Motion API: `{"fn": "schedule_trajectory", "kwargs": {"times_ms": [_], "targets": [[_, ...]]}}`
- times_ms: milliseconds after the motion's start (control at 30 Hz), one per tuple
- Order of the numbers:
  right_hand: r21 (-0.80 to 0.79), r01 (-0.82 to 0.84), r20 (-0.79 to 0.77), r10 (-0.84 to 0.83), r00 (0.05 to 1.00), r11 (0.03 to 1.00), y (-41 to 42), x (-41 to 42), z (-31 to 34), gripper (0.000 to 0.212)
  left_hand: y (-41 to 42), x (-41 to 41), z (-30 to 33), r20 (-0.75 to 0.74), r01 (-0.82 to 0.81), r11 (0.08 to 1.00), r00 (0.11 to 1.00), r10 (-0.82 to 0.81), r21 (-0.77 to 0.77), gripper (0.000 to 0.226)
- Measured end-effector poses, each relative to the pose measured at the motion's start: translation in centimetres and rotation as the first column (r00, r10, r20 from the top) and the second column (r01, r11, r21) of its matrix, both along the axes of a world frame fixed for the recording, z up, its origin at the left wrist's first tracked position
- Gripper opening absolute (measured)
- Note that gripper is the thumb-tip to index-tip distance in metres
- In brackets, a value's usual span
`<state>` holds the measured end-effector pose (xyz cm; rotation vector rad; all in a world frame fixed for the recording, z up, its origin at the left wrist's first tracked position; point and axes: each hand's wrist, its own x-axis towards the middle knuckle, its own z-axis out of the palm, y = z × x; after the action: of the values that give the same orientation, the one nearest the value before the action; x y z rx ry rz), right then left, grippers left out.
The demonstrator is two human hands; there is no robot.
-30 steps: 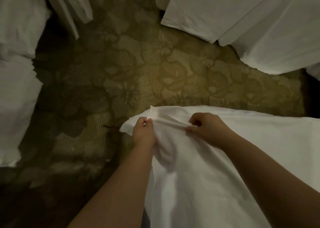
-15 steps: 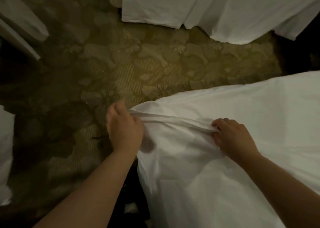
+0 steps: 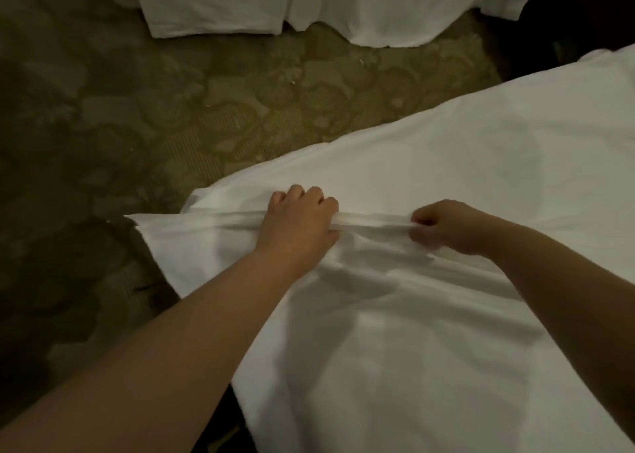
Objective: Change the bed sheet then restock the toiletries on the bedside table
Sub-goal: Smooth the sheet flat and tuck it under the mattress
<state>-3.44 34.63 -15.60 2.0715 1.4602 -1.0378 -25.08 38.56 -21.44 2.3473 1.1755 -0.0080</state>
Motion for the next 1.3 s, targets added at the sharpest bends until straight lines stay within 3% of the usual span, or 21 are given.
{"fn": "schedule_trajectory", "kwargs": {"times_ms": [100, 167, 267, 367, 433, 500, 567, 700, 800, 933, 1033, 1133, 1200, 1300], "targets": [[0.094, 0.305, -0.291, -0.267, 0.919, 0.948, 0.3, 1.7, 1.4, 0.032, 0.1, 3.7, 1.0, 0.03, 0.027, 0.995, 0.999, -0.024, -0.093, 0.029], [0.156, 0.309, -0.338, -0.243, 0.909, 0.938, 1.3, 2.8, 1.1, 0.032, 1.3, 5.0, 1.2, 0.113, -0.067, 0.971, 0.989, 0.095, -0.231, 0.023], [0.188, 0.013, -0.199, 0.025, 0.98, 0.982, 2.0, 3.8, 0.5, 0.014, 2.8, 5.3, 1.0, 0.159, -0.209, 0.894, 0.943, 0.291, -0.397, 0.021], [0.106, -0.315, 0.097, 0.305, 0.947, 0.943, -0.3, 6.4, -1.2, 0.031, 3.1, 5.2, 0.6, 0.072, -0.241, 0.889, 0.954, 0.29, -0.39, 0.027], [0.233, -0.131, 0.082, 0.114, 0.99, 0.964, -0.9, 8.7, -1.4, 0.008, 3.2, 5.1, 0.4, 0.015, -0.247, 0.917, 0.964, 0.265, -0.313, 0.03], [0.272, 0.14, -0.082, -0.122, 0.989, 0.952, 0.2, 10.6, -0.8, 0.024, 3.4, 4.8, 0.3, 0.003, -0.239, 0.944, 0.969, 0.246, -0.228, 0.029], [0.232, 0.21, -0.193, -0.166, 0.967, 0.95, 2.2, 11.7, -0.1, 0.033, 3.5, 4.4, 0.1, 0.007, -0.222, 0.962, 0.974, 0.226, -0.16, 0.028], [0.138, 0.126, -0.235, -0.091, 0.968, 0.982, 7.3, 11.2, 1.0, 0.034, 3.8, 3.8, -0.2, -0.009, -0.307, 0.945, 0.951, 0.308, -0.117, 0.03], [0.205, 0.021, -0.194, 0.019, 0.981, 0.979, 11.0, 10.2, 0.3, 0.03, 4.7, 3.3, 0.0, -0.021, -0.372, 0.909, 0.927, 0.375, -0.188, 0.03], [0.197, -0.15, -0.089, 0.17, 0.981, 0.969, 11.8, 9.7, -2.1, 0.028, 7.0, 3.6, 0.4, -0.122, -0.345, 0.861, 0.938, 0.323, -0.375, 0.023], [0.135, -0.164, -0.097, 0.178, 0.979, 0.977, 9.7, 10.9, -2.0, 0.022, 8.4, 3.6, 1.1, -0.136, -0.284, 0.742, 0.957, 0.255, -0.607, 0.018], [0.011, -0.289, 0.169, 0.283, 0.944, 0.957, 8.1, 12.8, -1.5, 0.03, 8.8, 4.1, 1.4, -0.088, -0.214, 0.645, 0.971, 0.222, -0.733, 0.016], [0.11, -0.291, 0.278, 0.252, 0.927, 0.95, 7.8, 13.8, -1.3, 0.008, 8.8, 4.6, 1.5, -0.063, -0.223, 0.628, 0.962, 0.267, -0.745, 0.019], [0.303, -0.128, 0.206, 0.066, 0.976, 0.944, 8.2, 14.4, -0.3, 0.015, 9.0, 4.4, 1.4, -0.061, -0.246, 0.601, 0.948, 0.311, -0.76, 0.018]]}}
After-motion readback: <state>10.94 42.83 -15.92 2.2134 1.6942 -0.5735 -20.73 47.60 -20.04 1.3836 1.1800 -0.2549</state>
